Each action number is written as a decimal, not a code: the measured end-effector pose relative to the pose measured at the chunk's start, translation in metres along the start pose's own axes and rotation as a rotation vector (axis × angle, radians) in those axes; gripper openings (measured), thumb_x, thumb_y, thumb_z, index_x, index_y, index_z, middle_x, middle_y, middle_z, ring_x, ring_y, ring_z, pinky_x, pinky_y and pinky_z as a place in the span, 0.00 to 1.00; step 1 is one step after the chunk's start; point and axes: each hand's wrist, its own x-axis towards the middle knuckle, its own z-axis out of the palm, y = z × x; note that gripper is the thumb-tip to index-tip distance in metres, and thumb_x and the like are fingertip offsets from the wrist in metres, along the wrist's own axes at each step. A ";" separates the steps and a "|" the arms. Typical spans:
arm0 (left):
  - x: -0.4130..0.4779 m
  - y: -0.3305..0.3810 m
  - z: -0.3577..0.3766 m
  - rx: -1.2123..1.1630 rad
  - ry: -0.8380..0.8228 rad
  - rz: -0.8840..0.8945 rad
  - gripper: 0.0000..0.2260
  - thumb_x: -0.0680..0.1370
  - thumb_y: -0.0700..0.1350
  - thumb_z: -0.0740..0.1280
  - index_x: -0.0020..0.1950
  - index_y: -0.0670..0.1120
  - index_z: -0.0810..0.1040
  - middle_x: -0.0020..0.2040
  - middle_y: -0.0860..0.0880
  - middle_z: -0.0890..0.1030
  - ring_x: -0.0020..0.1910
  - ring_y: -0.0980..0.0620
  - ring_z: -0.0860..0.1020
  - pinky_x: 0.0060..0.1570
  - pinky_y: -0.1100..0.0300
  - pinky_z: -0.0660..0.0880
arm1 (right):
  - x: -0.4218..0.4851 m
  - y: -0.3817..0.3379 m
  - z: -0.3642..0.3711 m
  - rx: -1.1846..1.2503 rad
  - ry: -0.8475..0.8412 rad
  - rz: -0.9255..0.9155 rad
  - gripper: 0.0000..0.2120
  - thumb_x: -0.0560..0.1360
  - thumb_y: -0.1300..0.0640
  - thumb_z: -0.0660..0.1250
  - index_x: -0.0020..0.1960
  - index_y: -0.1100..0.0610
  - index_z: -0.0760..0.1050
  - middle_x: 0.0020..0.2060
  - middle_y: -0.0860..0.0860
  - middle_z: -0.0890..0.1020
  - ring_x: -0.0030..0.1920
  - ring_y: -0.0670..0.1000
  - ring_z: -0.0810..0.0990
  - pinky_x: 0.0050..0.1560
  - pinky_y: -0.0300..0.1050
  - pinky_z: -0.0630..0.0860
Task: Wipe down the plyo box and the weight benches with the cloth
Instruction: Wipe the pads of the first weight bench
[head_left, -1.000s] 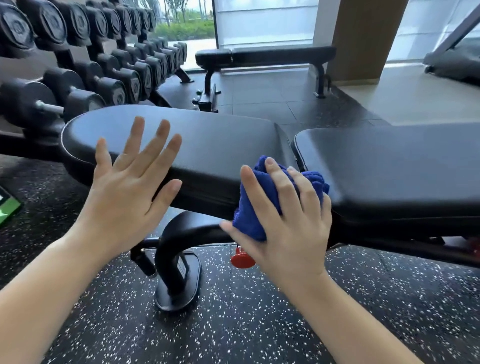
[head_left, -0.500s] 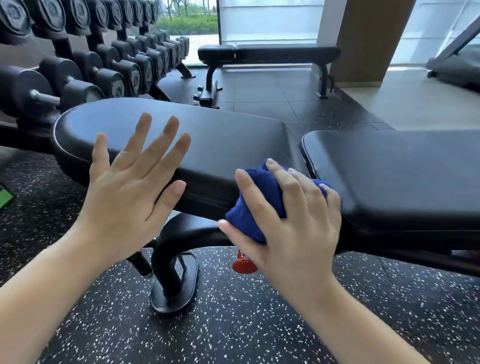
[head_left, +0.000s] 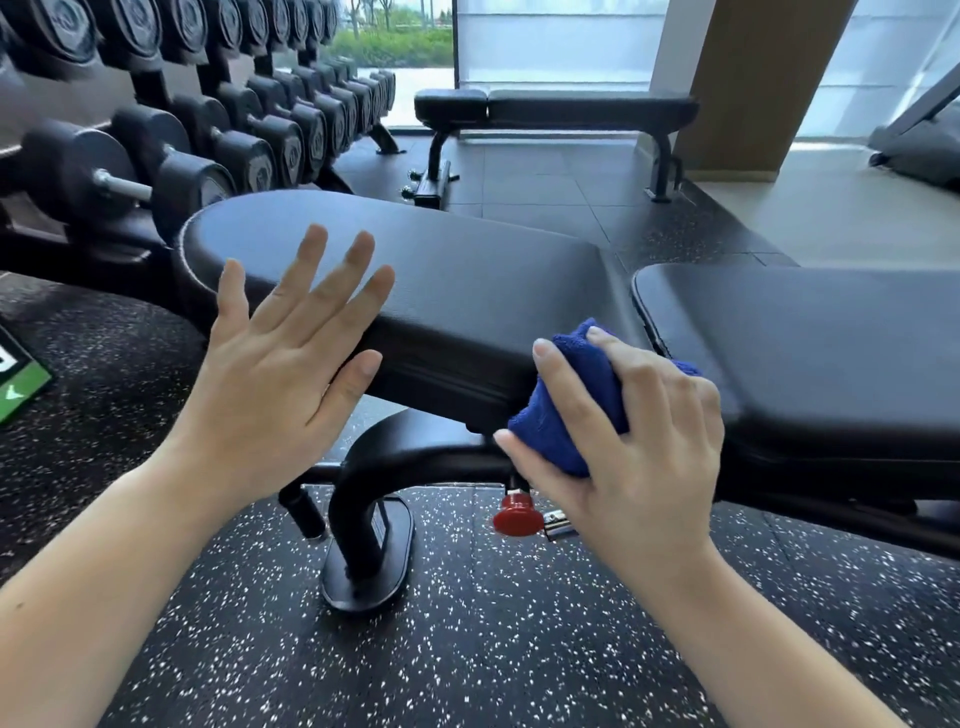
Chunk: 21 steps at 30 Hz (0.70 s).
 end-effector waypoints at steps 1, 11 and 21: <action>-0.002 -0.005 -0.001 0.003 0.003 -0.004 0.22 0.80 0.50 0.51 0.73 0.47 0.60 0.74 0.48 0.59 0.74 0.48 0.53 0.65 0.36 0.47 | 0.002 -0.004 0.001 -0.020 -0.004 -0.008 0.20 0.75 0.39 0.62 0.60 0.51 0.72 0.52 0.59 0.81 0.47 0.62 0.81 0.48 0.55 0.72; -0.015 -0.034 -0.008 -0.034 0.049 -0.101 0.22 0.80 0.51 0.51 0.72 0.44 0.63 0.73 0.46 0.61 0.73 0.45 0.55 0.62 0.31 0.51 | 0.041 -0.071 0.027 -0.067 -0.053 -0.032 0.22 0.75 0.37 0.60 0.59 0.50 0.79 0.52 0.57 0.82 0.45 0.60 0.81 0.47 0.55 0.74; -0.021 -0.048 -0.011 -0.096 0.031 -0.131 0.22 0.80 0.52 0.49 0.73 0.47 0.61 0.74 0.50 0.59 0.73 0.50 0.51 0.63 0.34 0.49 | 0.036 -0.041 -0.001 -0.029 -0.289 -0.063 0.27 0.75 0.34 0.54 0.69 0.46 0.66 0.63 0.59 0.74 0.61 0.66 0.74 0.55 0.65 0.71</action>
